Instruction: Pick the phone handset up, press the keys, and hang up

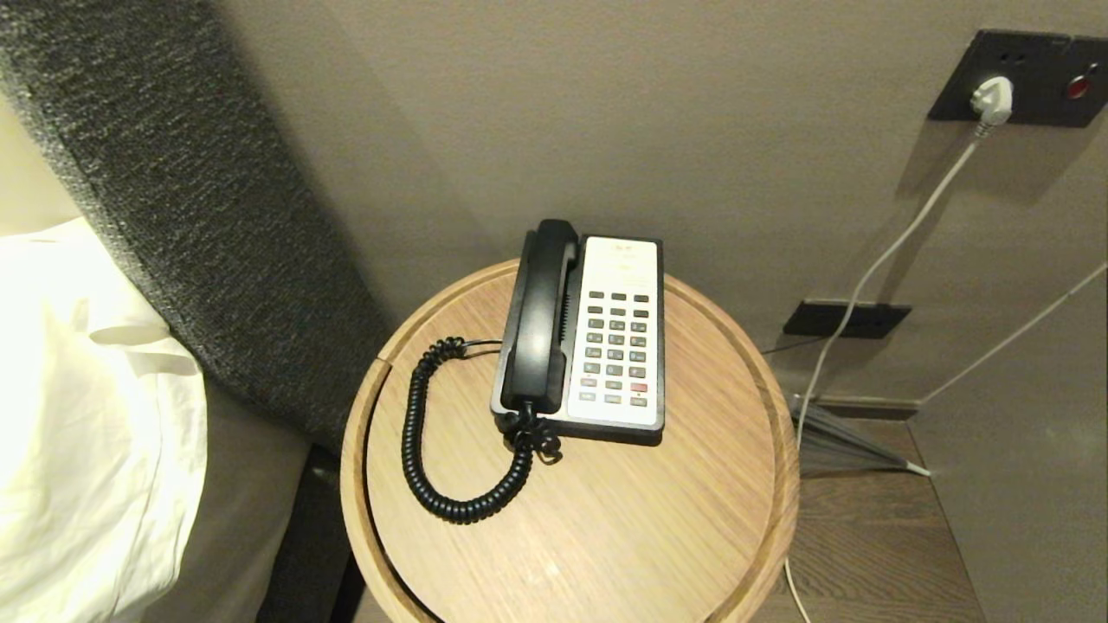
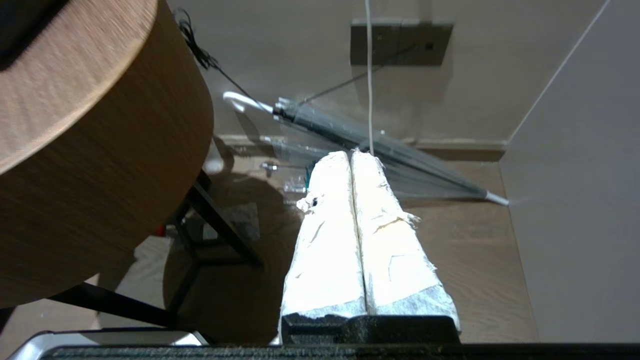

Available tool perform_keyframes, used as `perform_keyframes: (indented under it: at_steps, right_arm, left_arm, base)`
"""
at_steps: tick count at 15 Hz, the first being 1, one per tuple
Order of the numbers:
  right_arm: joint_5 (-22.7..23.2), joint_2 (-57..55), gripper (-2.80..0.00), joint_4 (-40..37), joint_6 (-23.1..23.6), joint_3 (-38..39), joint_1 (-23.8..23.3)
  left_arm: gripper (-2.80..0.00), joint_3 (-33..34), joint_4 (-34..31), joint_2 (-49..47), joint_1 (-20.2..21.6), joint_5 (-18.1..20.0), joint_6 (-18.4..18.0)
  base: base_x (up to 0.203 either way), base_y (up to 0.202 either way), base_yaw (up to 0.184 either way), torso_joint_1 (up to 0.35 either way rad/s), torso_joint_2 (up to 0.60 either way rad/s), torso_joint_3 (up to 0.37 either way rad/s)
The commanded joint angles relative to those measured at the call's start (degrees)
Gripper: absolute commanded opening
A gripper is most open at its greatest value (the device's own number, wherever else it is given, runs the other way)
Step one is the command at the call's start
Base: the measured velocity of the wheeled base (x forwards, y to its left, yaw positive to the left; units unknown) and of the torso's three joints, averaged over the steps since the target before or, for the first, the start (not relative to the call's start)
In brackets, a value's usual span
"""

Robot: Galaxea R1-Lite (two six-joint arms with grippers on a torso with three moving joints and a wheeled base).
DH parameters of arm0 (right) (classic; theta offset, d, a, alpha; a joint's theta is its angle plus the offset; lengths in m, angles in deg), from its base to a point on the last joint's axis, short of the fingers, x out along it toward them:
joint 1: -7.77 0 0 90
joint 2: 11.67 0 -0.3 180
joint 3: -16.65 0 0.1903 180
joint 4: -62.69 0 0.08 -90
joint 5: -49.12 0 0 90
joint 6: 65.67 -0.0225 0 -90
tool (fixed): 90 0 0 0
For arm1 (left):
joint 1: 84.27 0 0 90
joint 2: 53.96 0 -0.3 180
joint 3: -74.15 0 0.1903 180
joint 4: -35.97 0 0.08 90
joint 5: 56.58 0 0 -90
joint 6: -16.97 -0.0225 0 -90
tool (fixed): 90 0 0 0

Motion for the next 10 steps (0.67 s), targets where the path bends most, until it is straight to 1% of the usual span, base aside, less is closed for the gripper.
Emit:
perform_keyframes:
  at_steps: [1,10]
  right_arm:
    - [0.03,-0.30,-2.80,0.04,-0.01,1.14,0.00]
    - [0.03,-0.30,-2.80,0.04,-0.01,1.14,0.00]
  left_arm:
    - [-2.80,2.29,-0.02,-0.16,0.01,-0.01,0.11]
    - [-2.80,2.29,-0.02,-0.16,0.01,-0.01,0.11]
  base:
    - [0.000,0.000,0.000,0.002,0.01,0.203]
    - [0.000,0.000,0.000,0.002,0.00,0.205]
